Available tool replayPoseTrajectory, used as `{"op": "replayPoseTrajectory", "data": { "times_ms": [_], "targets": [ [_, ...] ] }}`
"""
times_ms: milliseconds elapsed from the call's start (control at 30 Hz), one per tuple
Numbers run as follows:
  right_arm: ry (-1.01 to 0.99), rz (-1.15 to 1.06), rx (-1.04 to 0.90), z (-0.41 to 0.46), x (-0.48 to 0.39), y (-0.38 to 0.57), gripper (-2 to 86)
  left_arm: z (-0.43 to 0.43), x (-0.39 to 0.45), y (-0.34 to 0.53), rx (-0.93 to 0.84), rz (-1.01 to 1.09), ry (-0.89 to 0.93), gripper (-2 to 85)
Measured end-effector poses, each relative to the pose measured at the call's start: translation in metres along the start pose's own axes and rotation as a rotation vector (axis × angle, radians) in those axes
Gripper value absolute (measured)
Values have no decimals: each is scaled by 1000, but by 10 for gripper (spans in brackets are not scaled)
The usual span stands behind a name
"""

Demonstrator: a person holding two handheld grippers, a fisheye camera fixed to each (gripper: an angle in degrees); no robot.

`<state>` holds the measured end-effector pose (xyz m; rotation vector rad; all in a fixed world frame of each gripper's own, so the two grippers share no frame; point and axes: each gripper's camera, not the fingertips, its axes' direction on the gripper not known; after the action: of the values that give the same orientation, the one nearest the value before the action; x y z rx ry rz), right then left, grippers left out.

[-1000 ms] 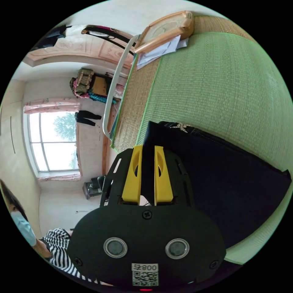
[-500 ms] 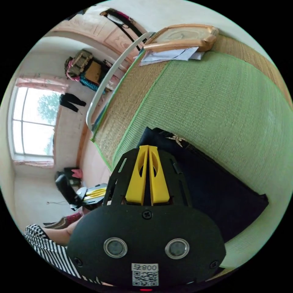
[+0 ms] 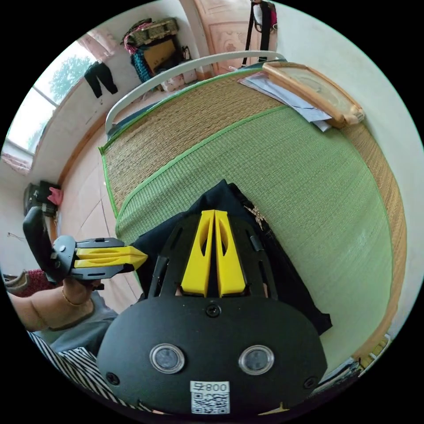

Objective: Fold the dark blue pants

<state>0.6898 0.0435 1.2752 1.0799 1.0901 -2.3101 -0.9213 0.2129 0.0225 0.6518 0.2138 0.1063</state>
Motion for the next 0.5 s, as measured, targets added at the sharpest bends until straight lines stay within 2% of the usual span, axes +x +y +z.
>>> {"op": "replayPoseTrajectory", "data": {
  "times_ms": [100,167,300,433,500],
  "targets": [
    [-52,-45,74,-17,-8,5,1,-7,14,2,51,11,-28,1],
    [50,-40,23,-4,-7,1,1,5,24,1,-3,24,-71,1],
    [-60,22,-20,10,22,-7,0,18,38,5,-10,51,-130,1],
    [34,-34,-25,0,9,-6,1,26,51,5,-21,30,-123,1],
    [3,-10,5,-14,12,0,1,28,58,7,-22,17,-112,1]
  ]
}}
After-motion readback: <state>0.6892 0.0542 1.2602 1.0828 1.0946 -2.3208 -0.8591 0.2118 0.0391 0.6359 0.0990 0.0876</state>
